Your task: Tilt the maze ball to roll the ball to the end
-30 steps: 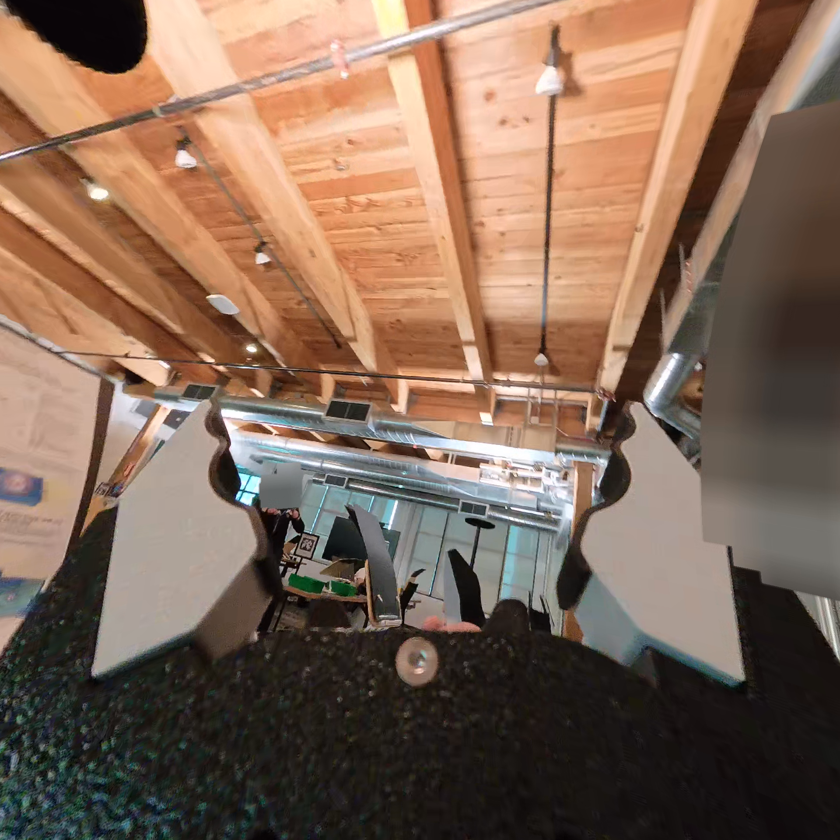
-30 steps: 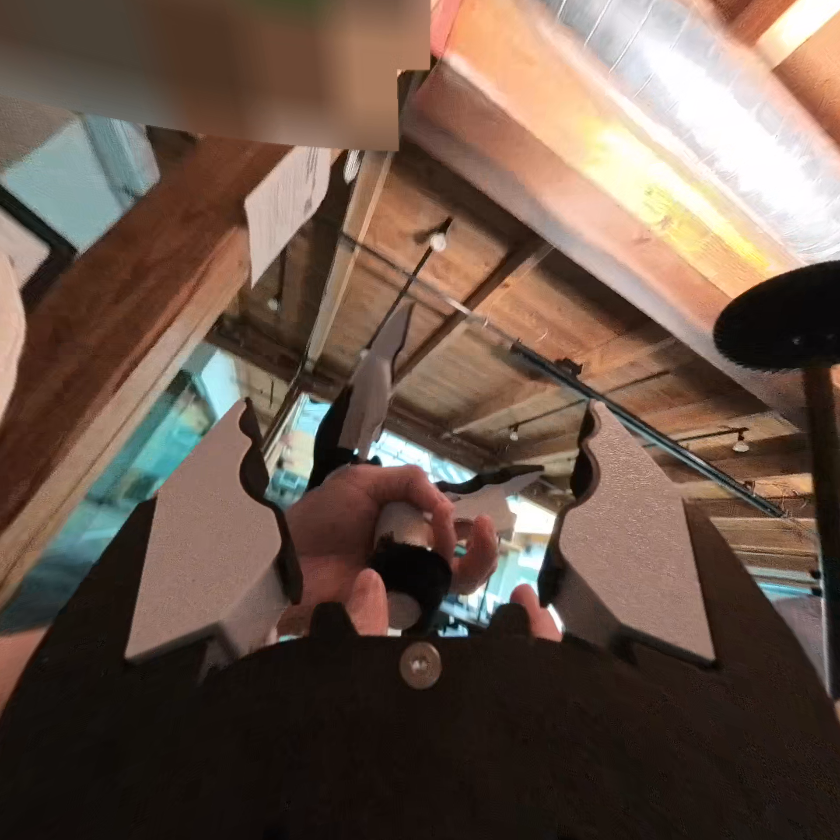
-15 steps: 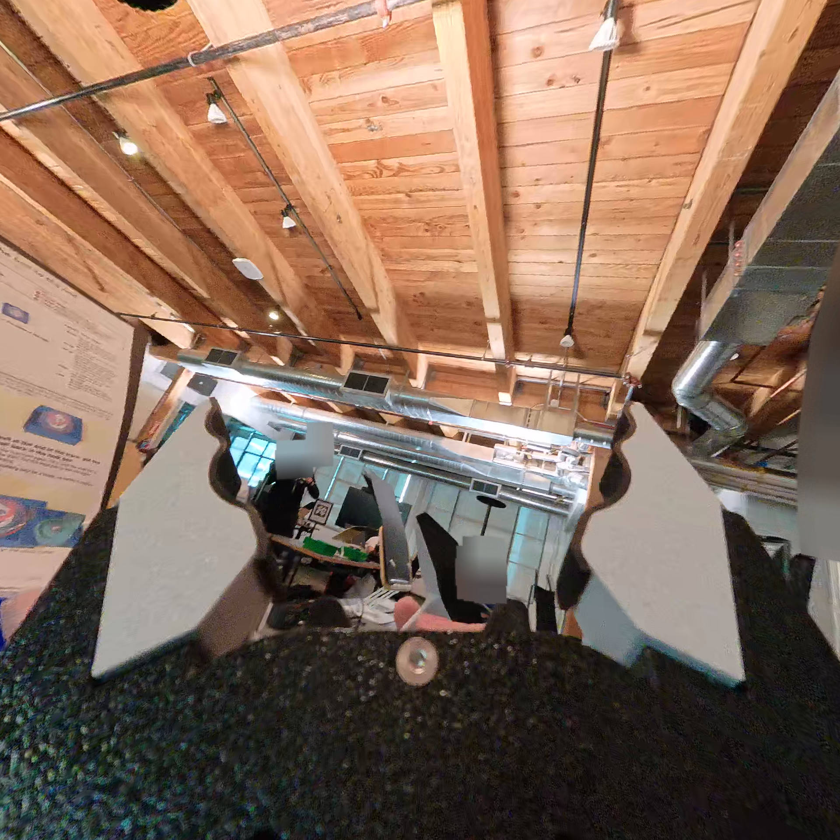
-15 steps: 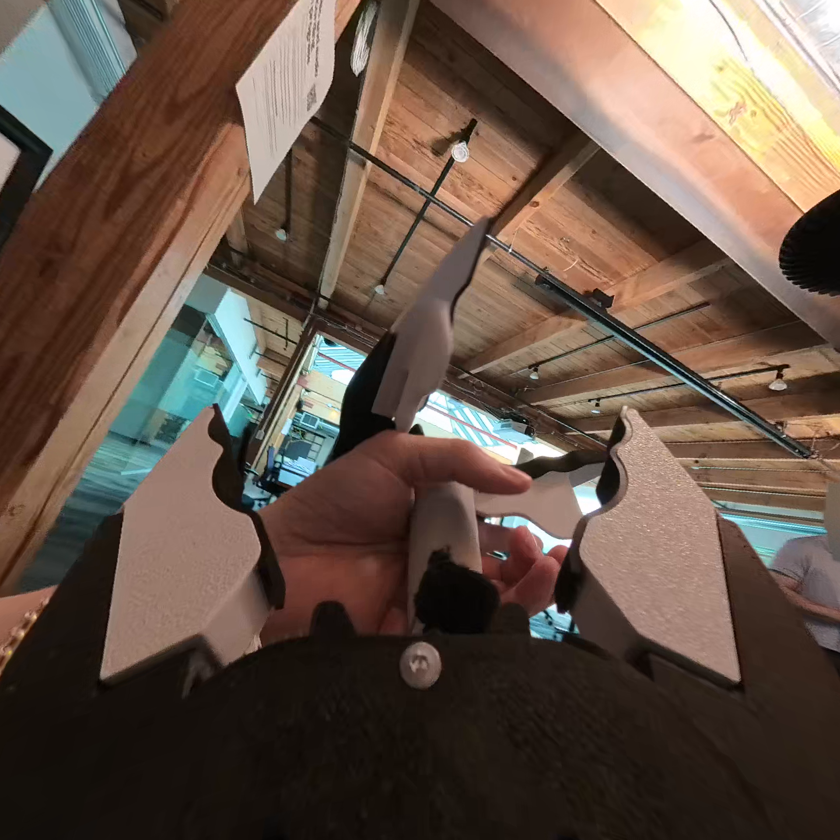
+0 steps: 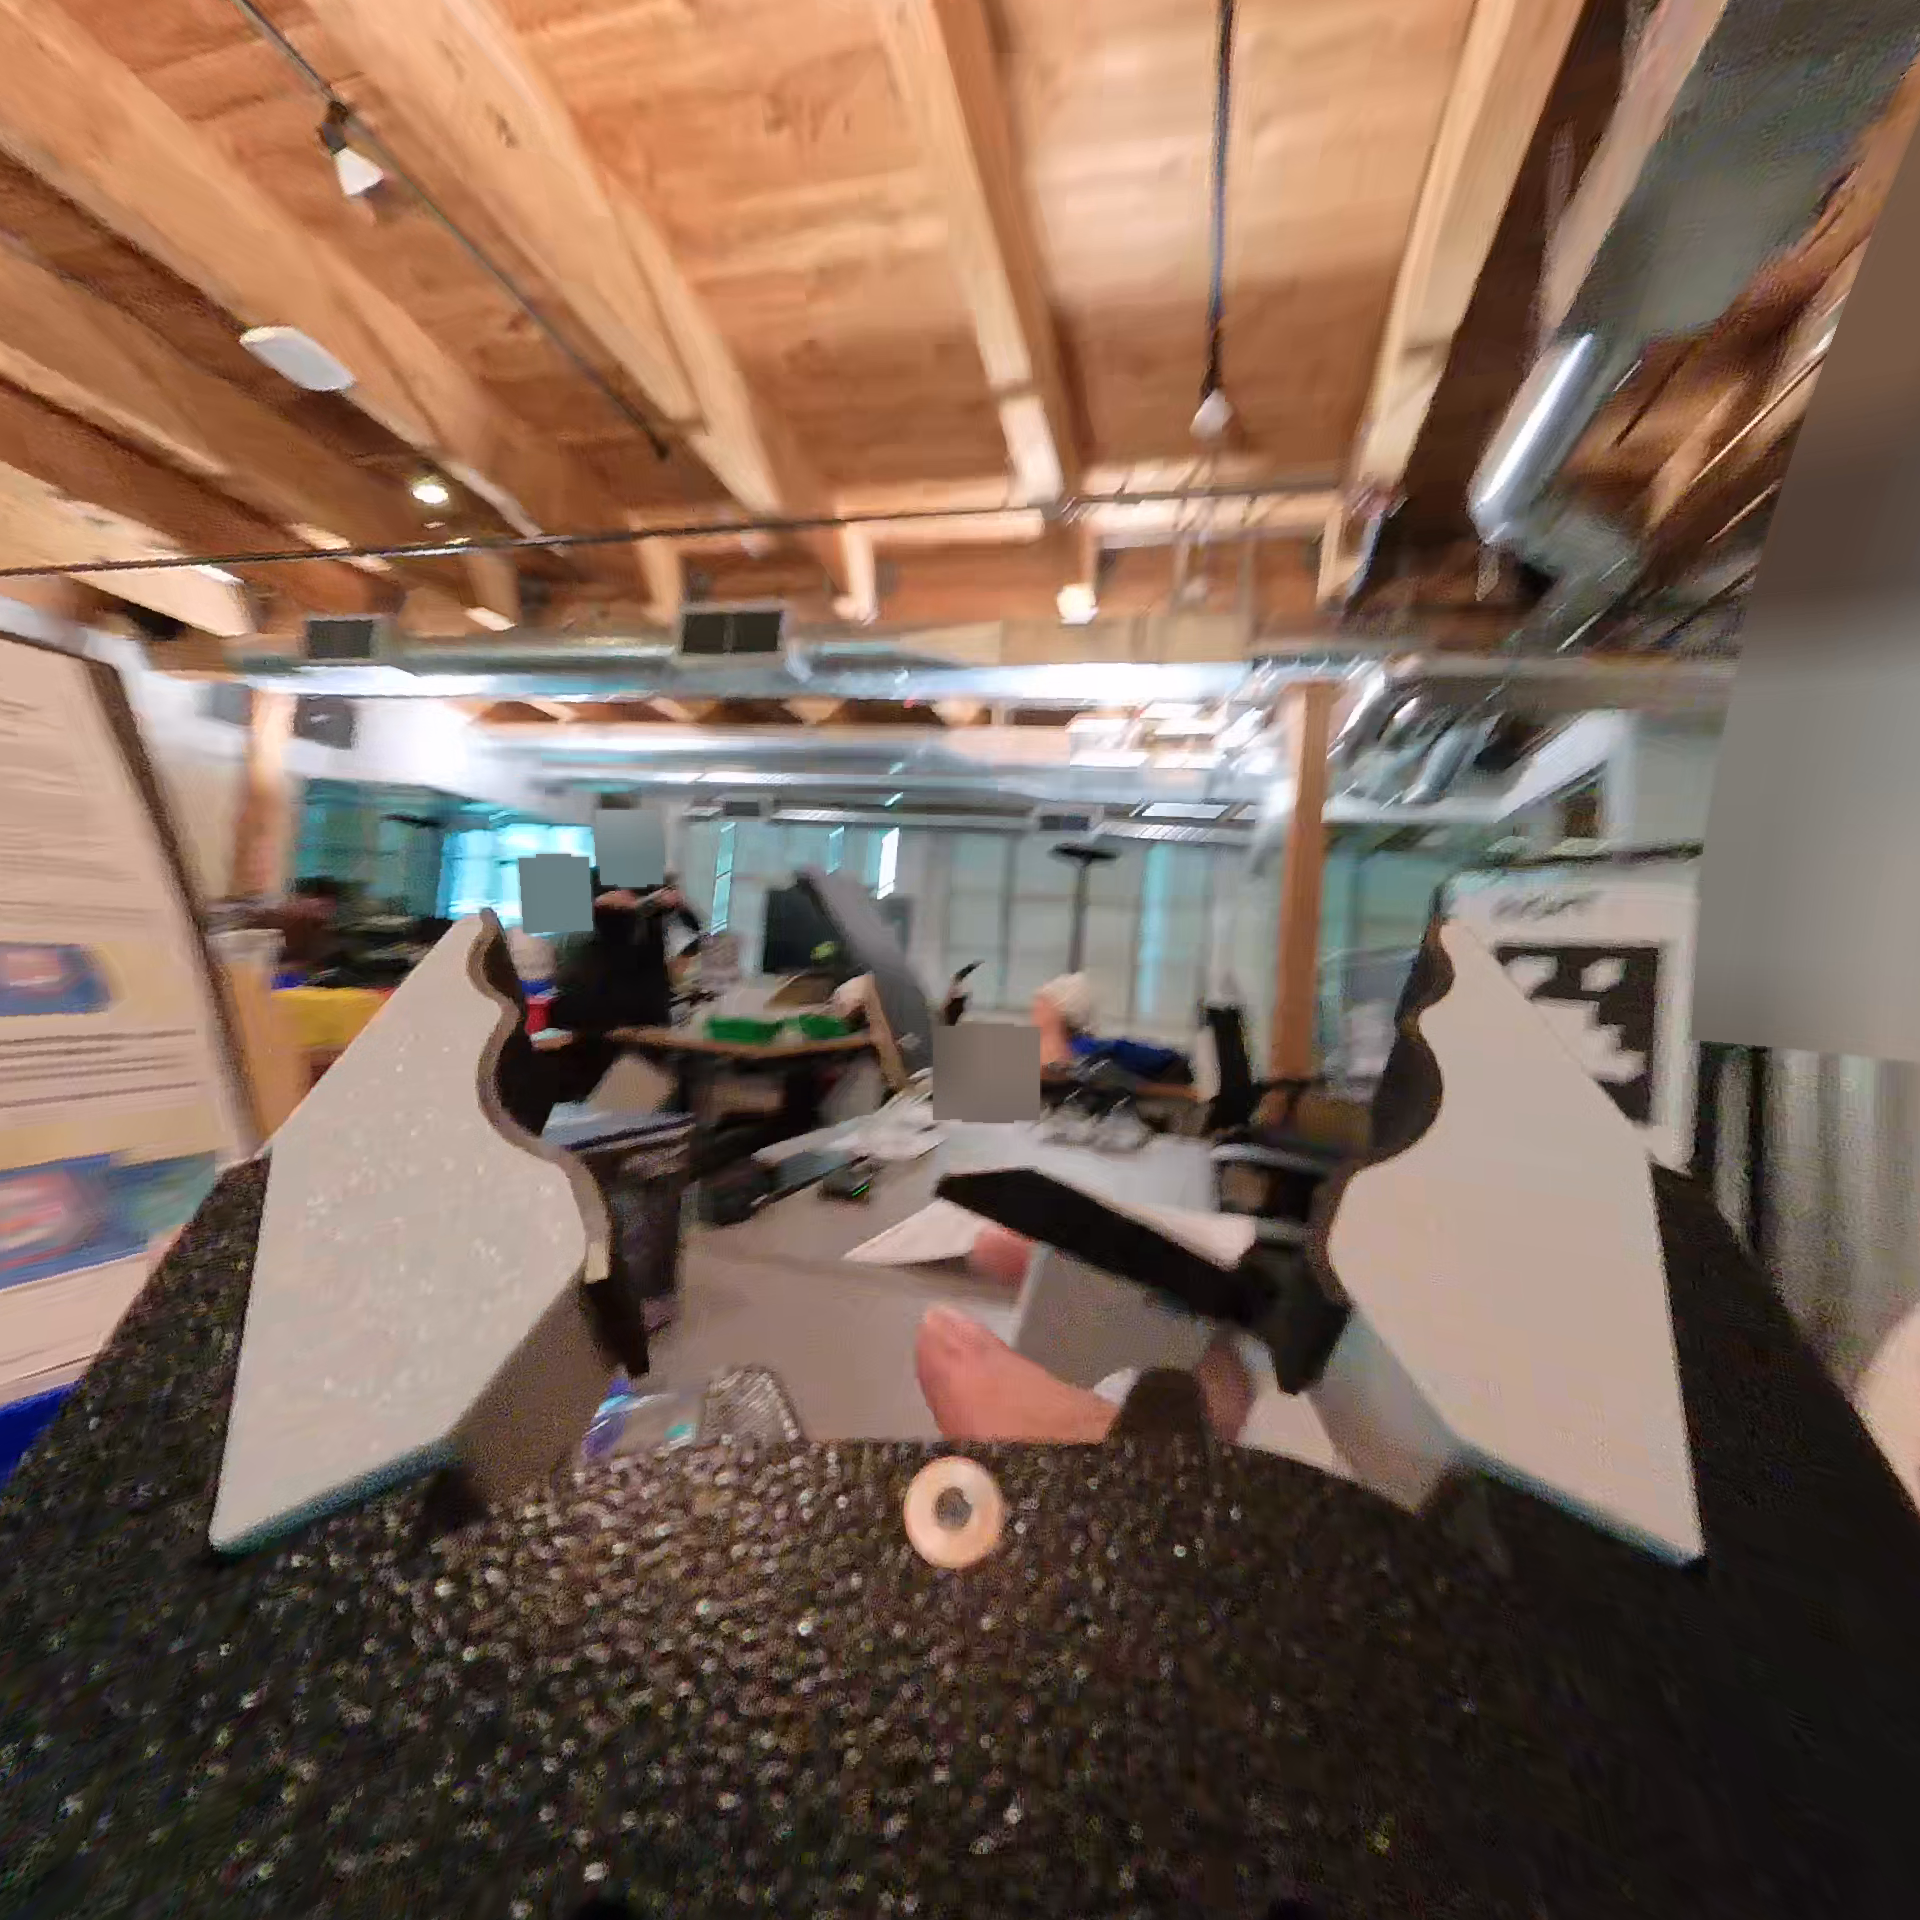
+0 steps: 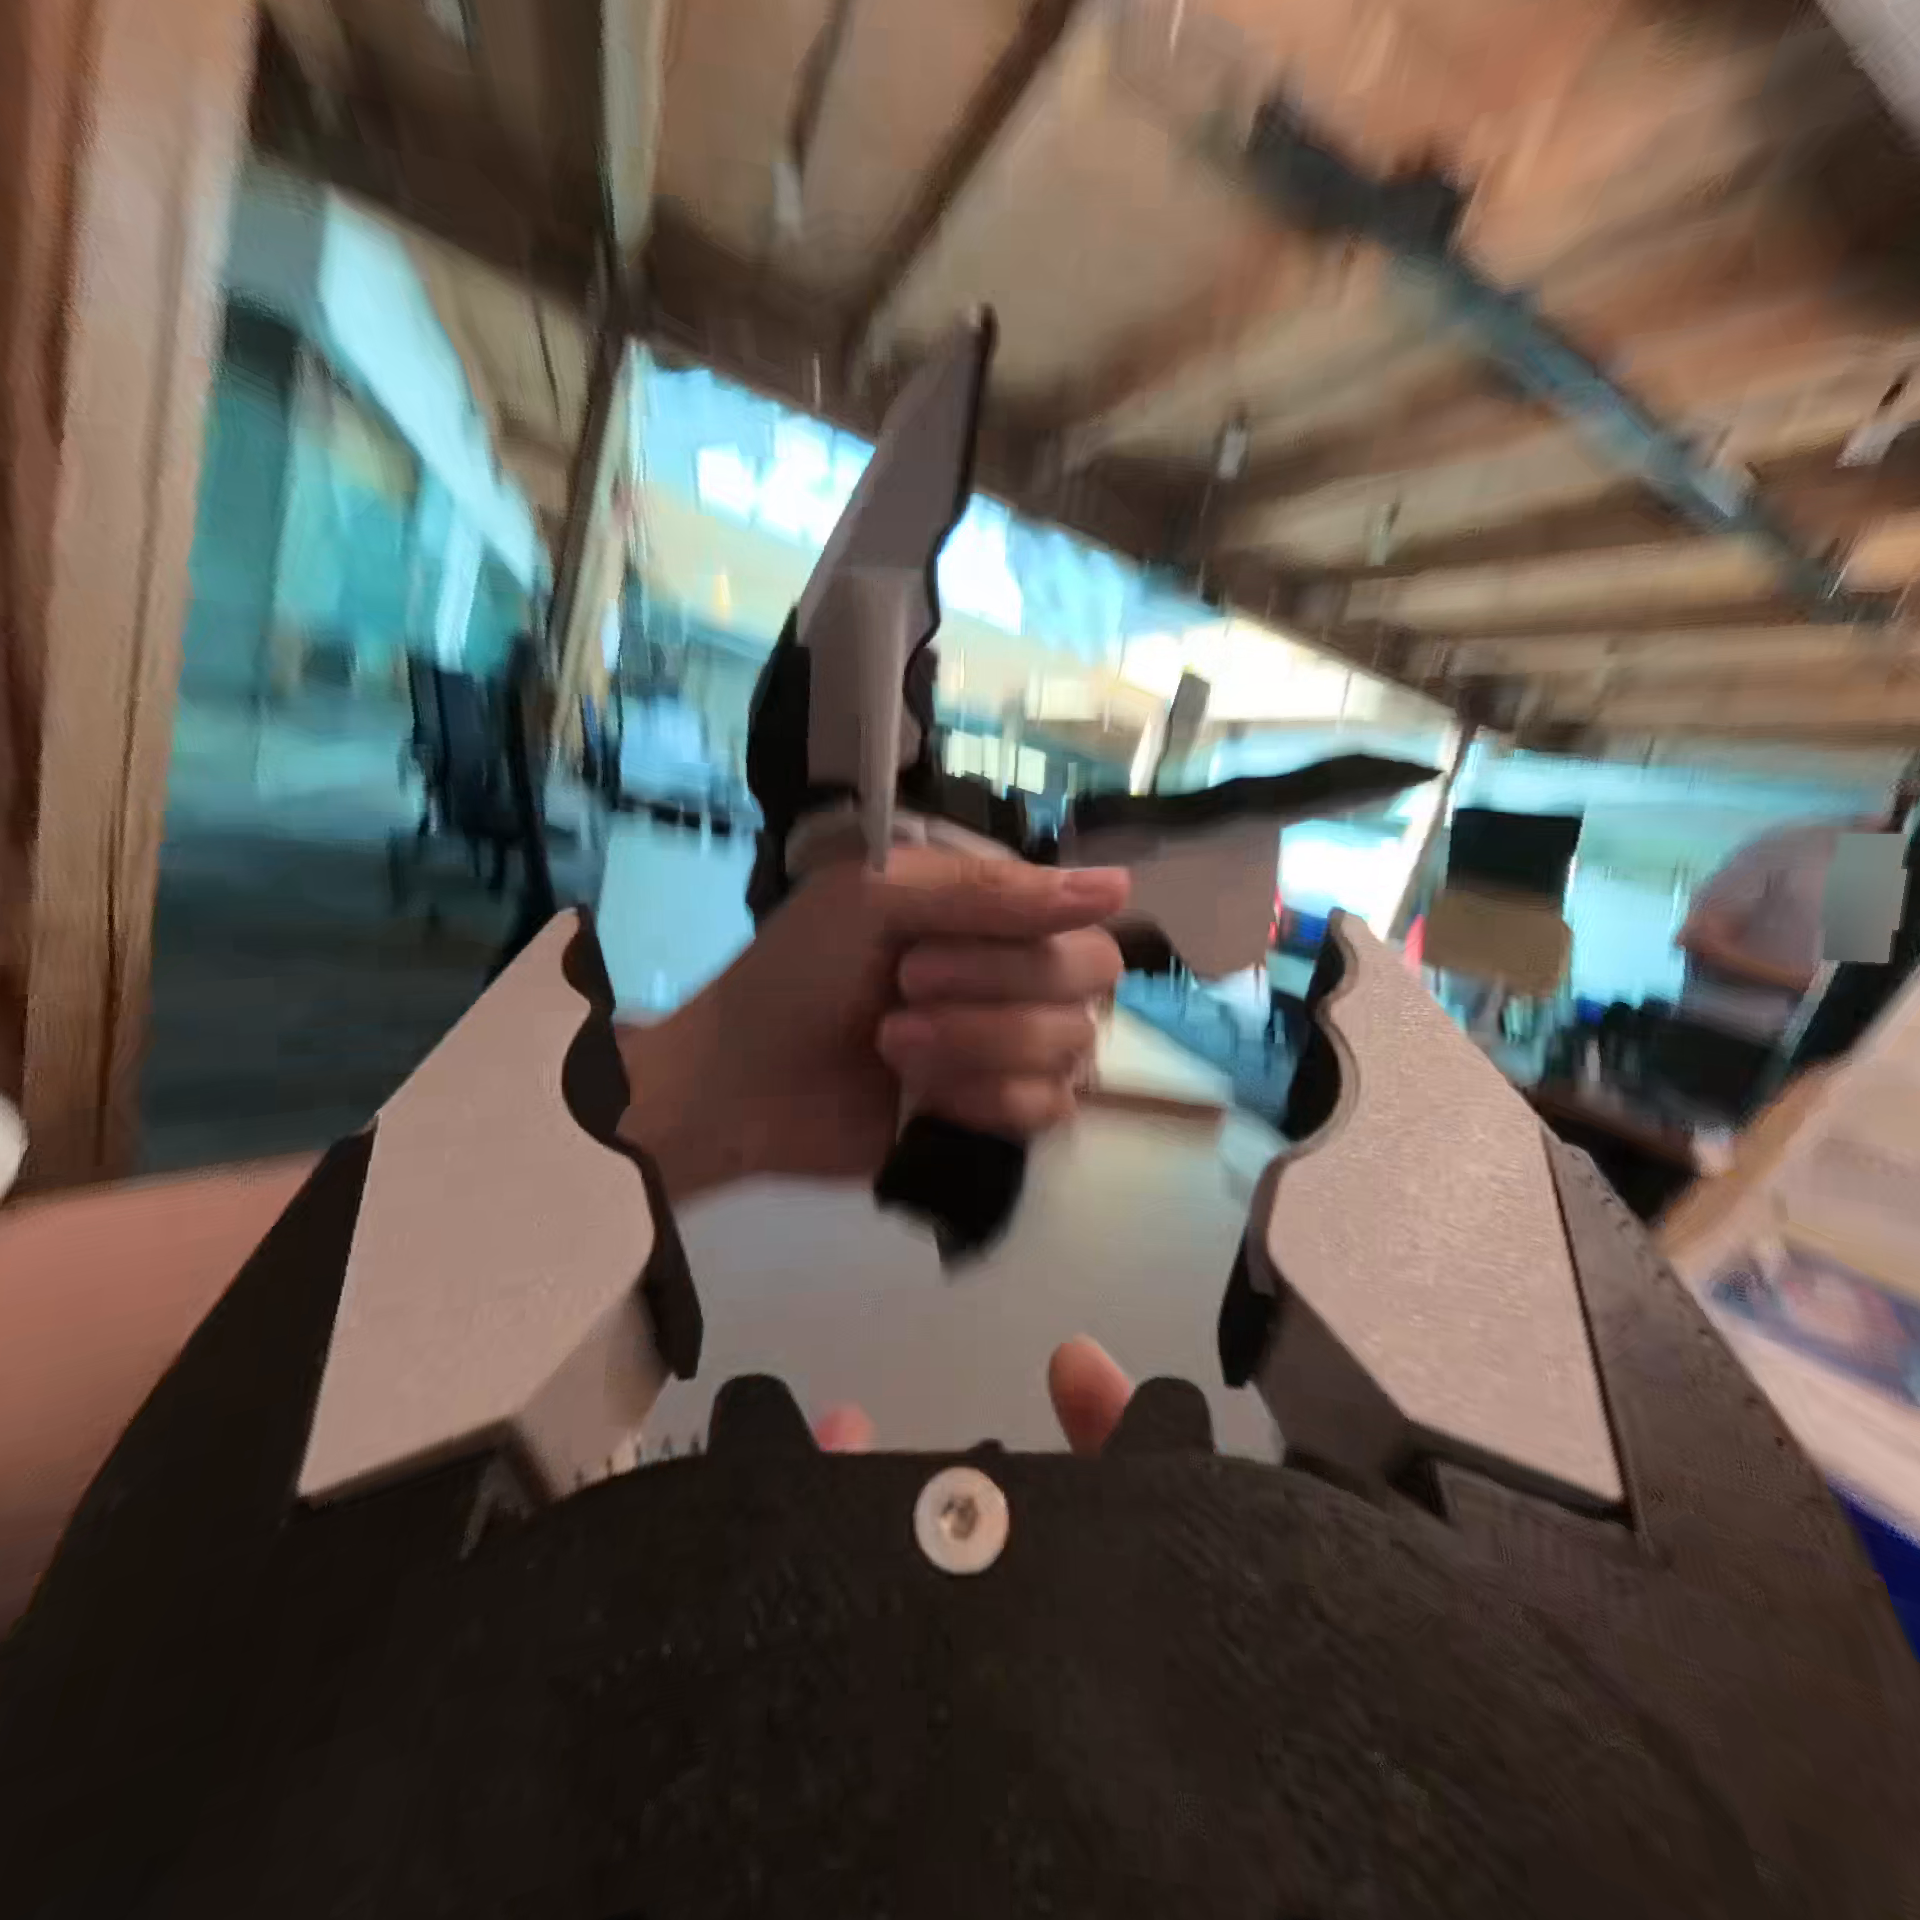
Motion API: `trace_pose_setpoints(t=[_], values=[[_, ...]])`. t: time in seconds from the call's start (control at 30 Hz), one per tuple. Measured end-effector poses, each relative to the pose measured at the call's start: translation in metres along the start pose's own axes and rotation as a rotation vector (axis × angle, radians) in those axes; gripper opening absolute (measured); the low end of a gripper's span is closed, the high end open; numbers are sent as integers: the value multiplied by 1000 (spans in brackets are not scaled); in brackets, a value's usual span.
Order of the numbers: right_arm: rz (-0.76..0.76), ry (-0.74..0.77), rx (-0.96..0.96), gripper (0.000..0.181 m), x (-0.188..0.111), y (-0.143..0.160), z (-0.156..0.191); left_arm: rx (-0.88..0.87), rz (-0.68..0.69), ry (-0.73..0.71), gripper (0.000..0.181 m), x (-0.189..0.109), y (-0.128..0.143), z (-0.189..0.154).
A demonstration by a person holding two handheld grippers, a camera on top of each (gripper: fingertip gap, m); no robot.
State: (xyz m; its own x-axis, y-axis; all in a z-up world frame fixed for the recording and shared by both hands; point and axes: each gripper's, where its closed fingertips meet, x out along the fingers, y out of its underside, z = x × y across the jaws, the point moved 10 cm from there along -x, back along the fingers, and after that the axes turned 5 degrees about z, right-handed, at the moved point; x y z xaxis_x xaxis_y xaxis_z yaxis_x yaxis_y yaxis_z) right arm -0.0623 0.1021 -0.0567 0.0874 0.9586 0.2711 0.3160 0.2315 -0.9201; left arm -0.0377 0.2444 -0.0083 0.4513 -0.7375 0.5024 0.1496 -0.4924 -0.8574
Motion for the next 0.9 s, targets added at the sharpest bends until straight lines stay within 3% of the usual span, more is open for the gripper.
trace_pose_setpoints(t=[0.07,0.13,0.17,0.23,0.3,0.33,0.4,0.47,0.53,0.6,0.7,0.8,0.83,0.9], values=[[343,15,0,144,-27,5,-16,126,145,-267,156,-8,6,20],[651,97,16,150,-63,12,-39,198,277,-406,143,-13,11,33],[729,156,12,157,-81,14,-51,213,331,-440,138,-13,14,39],[771,205,65,153,-118,17,-73,235,494,-383,123,-12,26,44],[673,192,218,149,-148,16,-91,275,641,-309,123,-13,39,49],[631,187,318,157,-160,21,-101,318,697,-295,123,-15,44,53],[740,114,421,157,-187,45,-113,378,798,-282,121,-18,52,61],[901,149,375,147,-205,70,-124,368,866,-226,127,-16,57,67],[864,239,382,138,-202,84,-137,314,917,-217,126,-8,63,75],[771,205,383,141,-186,91,-137,324,1026,-188,131,-2,79,84],[784,72,376,146,-166,106,-124,327,1105,-114,135,10,97,91],[731,21,359,144,-158,109,-116,315,1087,-12,121,26,100,96],[682,13,370,127,-157,106,-116,312,1113,36,120,29,102,100],[637,97,356,130,-158,104,-122,319,1156,104,114,38,105,111]])
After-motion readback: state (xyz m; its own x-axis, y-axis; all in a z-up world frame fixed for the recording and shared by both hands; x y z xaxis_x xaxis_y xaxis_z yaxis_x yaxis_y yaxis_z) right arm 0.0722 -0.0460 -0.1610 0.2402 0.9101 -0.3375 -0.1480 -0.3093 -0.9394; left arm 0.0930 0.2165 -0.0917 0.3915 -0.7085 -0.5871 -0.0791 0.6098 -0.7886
